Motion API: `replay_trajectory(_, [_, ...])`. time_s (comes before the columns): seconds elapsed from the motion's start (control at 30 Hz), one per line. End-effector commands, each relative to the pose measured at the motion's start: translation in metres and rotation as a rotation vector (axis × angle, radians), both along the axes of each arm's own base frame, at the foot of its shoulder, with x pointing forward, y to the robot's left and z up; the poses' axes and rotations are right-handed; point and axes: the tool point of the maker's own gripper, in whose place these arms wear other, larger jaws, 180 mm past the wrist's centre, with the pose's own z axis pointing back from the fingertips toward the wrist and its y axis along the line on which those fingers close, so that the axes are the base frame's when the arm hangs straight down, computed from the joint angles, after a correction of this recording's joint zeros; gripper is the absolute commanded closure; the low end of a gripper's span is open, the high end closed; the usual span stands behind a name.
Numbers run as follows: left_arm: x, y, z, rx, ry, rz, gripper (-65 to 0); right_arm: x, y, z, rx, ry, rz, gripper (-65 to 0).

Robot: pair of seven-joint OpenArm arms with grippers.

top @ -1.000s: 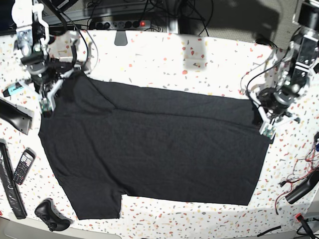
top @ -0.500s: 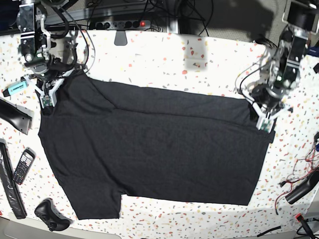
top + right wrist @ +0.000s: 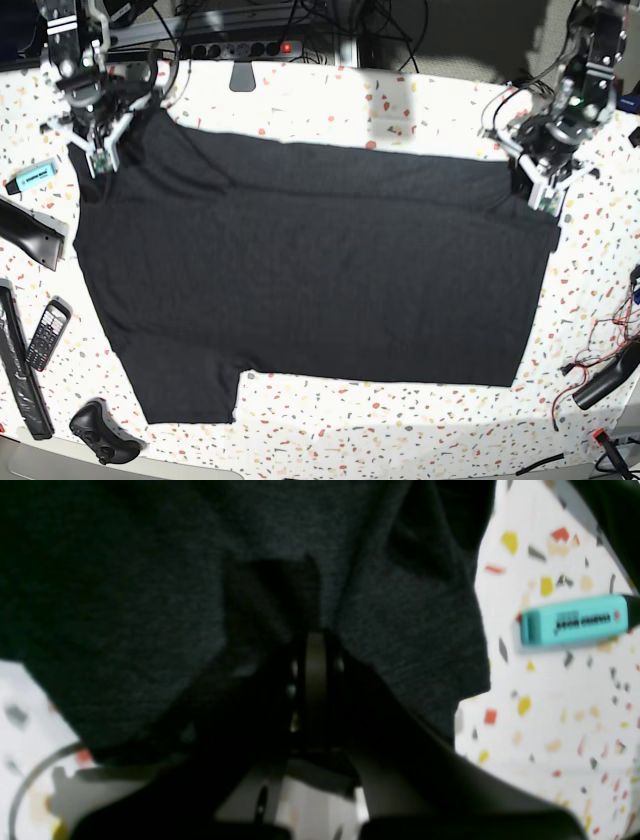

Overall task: Fold the T-shirt properly
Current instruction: 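Grasp the shirt edges with both grippers and pull them apart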

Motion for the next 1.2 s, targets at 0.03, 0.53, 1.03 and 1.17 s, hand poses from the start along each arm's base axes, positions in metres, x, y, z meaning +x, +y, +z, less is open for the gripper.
replay_trajectory(0.03, [-0.016,0.011,-0.001,0.023,0.040,-0.004,0.0,-0.008,-0.005,0.008,-0.016,0.015,0.001,0.0])
replay_trajectory(0.53, [-0.083,0.017,-0.016,0.033,0.177,-0.017,0.0,-0.047,-0.029,0.020,-0.063,0.068,-0.060,0.0])
replay_trajectory(1.03, [-0.095,0.024,-0.011,0.098,0.184,-0.064,0.0,-0.068,-0.049,0.029,-0.113,0.097,-0.113,0.0])
replay_trajectory(1.17, [-0.089,0.024,-0.003,0.107,0.162,-0.079,0.0,-0.062,-0.051,0.036,-0.099,0.067,-0.114,0.0])
